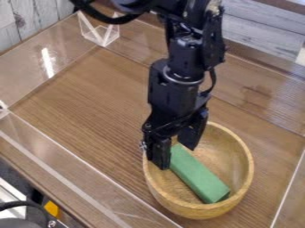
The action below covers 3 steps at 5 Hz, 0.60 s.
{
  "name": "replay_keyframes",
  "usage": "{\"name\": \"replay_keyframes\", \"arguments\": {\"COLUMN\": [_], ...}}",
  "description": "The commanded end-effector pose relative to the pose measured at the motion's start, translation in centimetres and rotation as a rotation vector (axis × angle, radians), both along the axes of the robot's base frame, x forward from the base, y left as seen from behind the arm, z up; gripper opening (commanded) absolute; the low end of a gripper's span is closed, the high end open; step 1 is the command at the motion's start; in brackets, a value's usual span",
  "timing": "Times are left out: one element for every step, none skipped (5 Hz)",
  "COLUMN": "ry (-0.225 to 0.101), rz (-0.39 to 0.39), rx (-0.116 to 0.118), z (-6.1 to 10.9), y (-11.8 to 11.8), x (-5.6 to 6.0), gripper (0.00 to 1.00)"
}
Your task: Put the green block in the brown bowl
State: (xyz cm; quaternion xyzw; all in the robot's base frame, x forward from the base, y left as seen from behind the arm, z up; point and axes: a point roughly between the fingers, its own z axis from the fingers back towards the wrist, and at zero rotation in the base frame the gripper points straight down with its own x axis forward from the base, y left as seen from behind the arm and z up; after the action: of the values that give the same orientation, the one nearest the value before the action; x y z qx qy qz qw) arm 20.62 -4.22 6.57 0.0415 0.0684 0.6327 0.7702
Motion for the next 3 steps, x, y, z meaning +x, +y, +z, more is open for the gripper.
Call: {"name": "replay_keyframes", "arguments": {"ry": [-0.052,-0.057,-0.064], "rz": [0.013,0.014,0.014], "rx": [-0.007,-0.008,-0.011], "z": [0.82,0.69,0.76], "y": [0.35,0.54,0.81], "x": [0.38,0.35,0.41], "gripper": [1.0,1.0,1.0]}}
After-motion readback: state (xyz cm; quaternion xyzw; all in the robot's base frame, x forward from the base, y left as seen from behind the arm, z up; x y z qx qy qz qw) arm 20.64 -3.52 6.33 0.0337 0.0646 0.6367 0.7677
